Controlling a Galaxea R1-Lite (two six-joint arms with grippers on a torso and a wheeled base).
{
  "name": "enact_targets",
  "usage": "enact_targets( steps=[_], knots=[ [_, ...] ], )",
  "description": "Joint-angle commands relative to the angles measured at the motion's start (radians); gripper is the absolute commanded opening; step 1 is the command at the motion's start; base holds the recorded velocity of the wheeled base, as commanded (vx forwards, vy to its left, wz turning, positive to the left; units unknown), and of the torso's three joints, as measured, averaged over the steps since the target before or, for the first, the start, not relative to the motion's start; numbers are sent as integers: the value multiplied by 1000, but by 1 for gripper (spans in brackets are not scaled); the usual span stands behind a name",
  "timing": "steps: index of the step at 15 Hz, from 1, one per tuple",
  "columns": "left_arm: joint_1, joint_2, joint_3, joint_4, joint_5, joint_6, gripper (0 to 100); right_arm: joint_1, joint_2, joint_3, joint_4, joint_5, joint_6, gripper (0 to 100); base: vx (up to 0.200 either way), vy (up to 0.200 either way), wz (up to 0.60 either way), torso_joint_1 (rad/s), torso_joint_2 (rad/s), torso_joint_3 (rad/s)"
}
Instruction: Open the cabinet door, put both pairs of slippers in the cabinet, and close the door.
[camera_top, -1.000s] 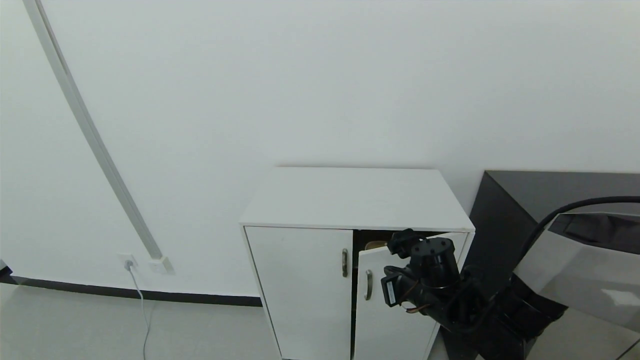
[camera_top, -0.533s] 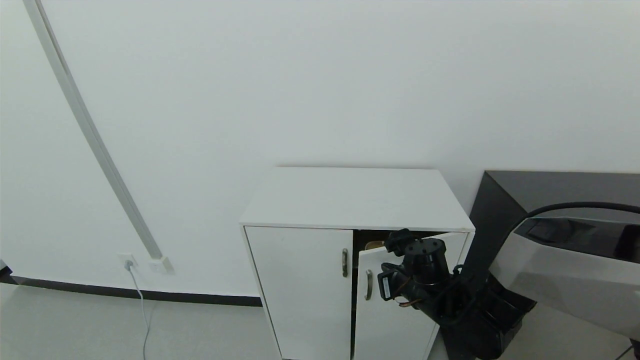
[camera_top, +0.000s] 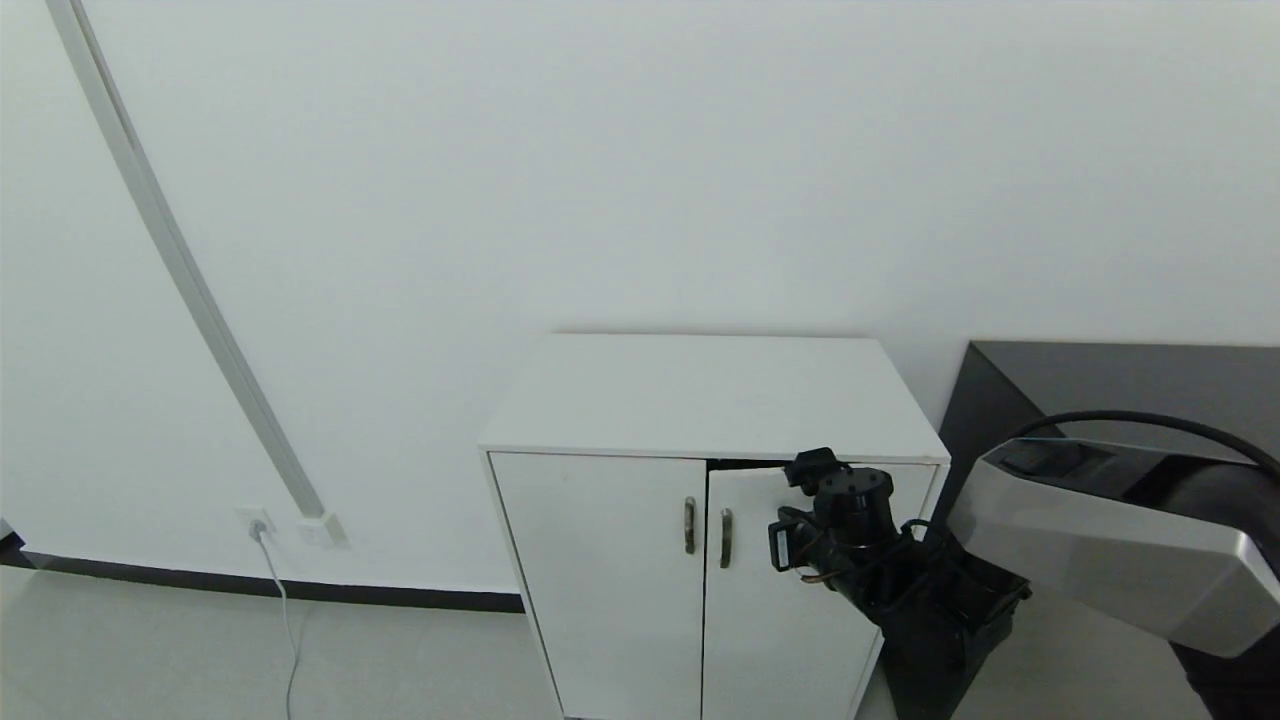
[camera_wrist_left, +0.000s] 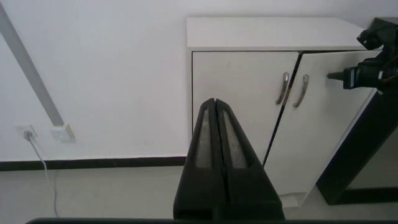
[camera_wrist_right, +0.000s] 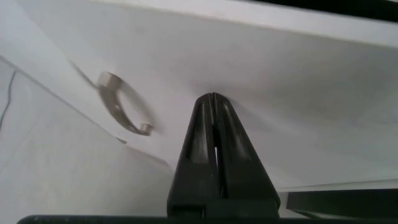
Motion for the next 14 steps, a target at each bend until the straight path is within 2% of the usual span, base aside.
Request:
enact_targets(
  steps=[1, 7, 14],
  knots=[
    [0, 1, 0, 0, 0, 0, 0, -10, 53, -40, 0, 1, 0, 0, 0, 0, 0, 0, 0, 0],
    [0, 1, 0, 0, 0, 0, 0, -19, 105, -164, 33, -1, -5, 0, 0, 0, 0, 0, 0, 0],
    [0, 1, 0, 0, 0, 0, 0, -30, 93, -121, 13, -1, -3, 0, 0, 0, 0, 0, 0, 0]
  ],
)
